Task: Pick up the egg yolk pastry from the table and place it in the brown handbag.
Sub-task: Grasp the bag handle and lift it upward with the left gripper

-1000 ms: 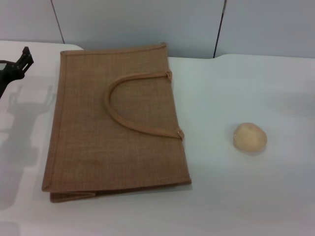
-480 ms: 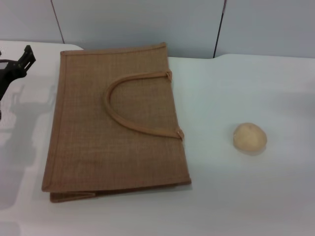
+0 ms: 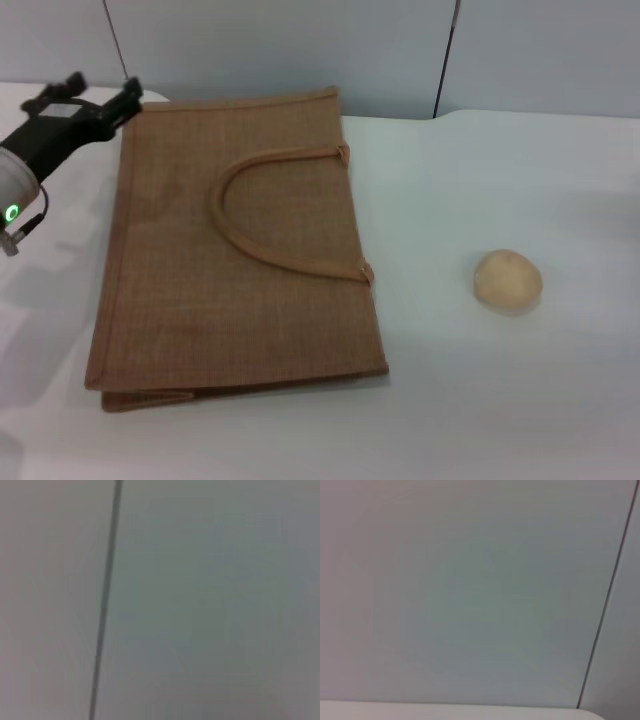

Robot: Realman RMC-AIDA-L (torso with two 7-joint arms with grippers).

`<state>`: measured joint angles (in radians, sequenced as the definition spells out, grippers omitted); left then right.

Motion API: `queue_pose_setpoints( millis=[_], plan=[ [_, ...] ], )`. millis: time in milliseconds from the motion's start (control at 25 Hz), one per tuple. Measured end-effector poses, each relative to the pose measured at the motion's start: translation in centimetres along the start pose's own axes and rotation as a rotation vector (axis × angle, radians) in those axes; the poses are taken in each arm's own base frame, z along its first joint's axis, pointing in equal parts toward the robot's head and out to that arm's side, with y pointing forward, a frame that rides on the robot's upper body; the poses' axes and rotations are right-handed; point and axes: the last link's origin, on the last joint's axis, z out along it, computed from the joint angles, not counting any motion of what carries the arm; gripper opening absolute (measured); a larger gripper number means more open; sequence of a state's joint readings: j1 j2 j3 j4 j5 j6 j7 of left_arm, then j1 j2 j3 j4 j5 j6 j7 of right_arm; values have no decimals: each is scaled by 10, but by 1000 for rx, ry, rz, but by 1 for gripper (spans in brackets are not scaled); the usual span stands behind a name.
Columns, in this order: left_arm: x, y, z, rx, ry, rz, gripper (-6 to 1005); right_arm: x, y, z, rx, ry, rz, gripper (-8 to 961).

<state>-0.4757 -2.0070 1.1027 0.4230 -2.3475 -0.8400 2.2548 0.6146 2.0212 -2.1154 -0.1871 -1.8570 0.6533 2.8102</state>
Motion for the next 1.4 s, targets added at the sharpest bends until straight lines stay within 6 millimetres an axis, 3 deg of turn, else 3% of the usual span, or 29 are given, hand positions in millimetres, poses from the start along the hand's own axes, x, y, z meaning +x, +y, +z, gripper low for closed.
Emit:
queue_pose_setpoints(
  millis=[120,320,680,1000,1400],
  plan=[
    [4,4,7,-48,-84,33,861,1,-1,0,2,5,-1,886],
    [15,4,15,-98,-246,87,716,2,-2,0,4,7,0,886],
    [39,19,33,-215,-426,178,720,0,-1,1,2,5,0,886],
    [48,35,46,-264,-508,119,716,-1,-1,1,0,3,0,886],
    [51,33,45,-248,-715,122,707,-1,-1,1,0,3,0,885]
  ],
)
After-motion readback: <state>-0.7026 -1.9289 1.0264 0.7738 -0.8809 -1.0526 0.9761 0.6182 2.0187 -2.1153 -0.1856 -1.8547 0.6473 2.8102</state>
